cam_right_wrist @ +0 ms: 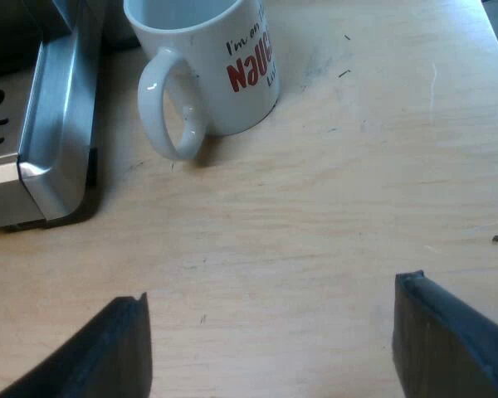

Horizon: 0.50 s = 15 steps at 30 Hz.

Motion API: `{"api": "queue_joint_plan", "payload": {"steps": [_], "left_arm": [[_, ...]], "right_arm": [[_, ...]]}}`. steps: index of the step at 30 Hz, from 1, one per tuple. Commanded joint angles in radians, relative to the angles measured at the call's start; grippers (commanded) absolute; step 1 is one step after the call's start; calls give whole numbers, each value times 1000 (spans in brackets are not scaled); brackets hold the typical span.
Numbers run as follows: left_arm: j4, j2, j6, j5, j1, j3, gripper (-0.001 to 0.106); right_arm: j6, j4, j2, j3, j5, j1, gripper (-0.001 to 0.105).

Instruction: Put the handle in the coffee machine

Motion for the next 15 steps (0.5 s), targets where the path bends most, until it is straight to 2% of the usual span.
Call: {"api": "queue_joint_plan", "payload": {"steps": [1,8,15], "left_arm": [[-11,-133,24,38,-1,-10,84],[20,-51,27,178,-1,-82,84],[20,103,39,336,-9,-172,84]], "right_arm": [[-7,-8,-42,-23,-1,-6,63],[-7,14,20,-126,-1,-6,63],[-34,114,181,-258,-99,-6,63]]}}
